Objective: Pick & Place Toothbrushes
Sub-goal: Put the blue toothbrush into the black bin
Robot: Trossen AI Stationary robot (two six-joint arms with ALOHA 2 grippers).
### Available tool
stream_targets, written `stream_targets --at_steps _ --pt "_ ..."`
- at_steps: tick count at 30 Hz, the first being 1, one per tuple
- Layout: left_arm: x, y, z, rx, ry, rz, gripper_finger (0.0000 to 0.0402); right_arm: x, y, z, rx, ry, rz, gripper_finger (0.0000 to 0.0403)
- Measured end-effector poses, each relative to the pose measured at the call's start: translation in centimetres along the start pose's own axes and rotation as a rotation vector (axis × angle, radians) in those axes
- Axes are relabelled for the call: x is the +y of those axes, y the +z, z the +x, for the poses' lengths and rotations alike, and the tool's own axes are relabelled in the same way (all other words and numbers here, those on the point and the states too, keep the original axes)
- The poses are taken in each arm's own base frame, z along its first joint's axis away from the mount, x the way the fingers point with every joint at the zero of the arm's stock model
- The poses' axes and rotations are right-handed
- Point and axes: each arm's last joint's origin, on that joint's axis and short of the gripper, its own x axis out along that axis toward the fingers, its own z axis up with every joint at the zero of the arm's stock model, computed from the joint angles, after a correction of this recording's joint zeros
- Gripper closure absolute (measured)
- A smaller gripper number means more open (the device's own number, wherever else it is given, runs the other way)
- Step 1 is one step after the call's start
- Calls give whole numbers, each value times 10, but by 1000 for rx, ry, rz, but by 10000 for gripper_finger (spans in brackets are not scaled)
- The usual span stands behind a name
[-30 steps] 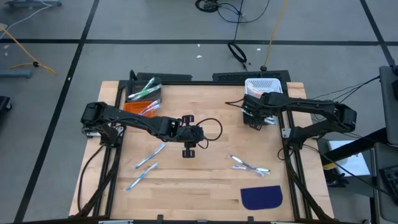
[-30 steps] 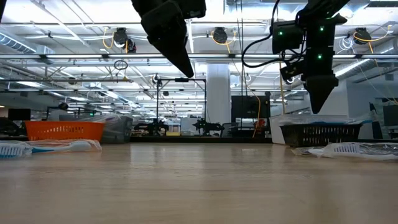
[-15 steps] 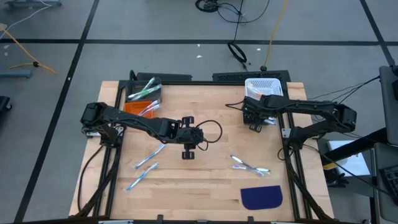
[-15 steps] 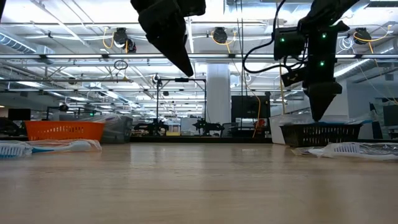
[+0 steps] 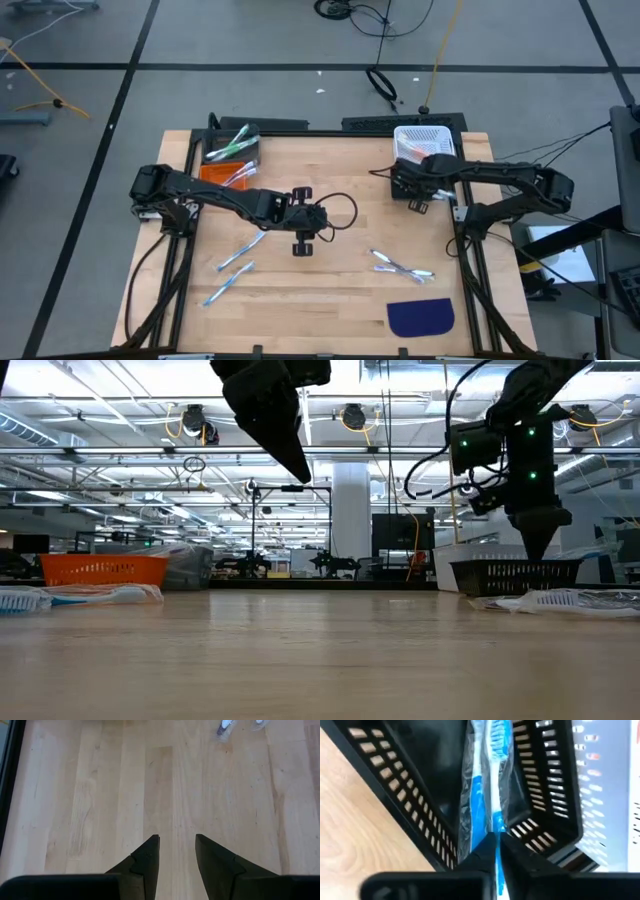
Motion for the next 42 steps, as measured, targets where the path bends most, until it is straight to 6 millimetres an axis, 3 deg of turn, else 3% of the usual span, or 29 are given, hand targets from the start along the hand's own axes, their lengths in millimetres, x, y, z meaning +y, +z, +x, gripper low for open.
stream_targets --at_steps 4,17,26,34,42 --pt "0 0 0 0 0 0 272 0 5 0 -50 36 20 392" --pt "0 0 0 0 1 6 272 0 9 -4 -128 59 3 294" --pt "0 -6 0 61 5 -16 272 -4 -1 -23 -237 78 51 240" --pt "-2 -21 -3 212 24 -138 272 9 1 -48 -480 278 32 241" --pt "-28 -40 -1 271 14 -155 272 40 8 -72 -700 463 -102 241"
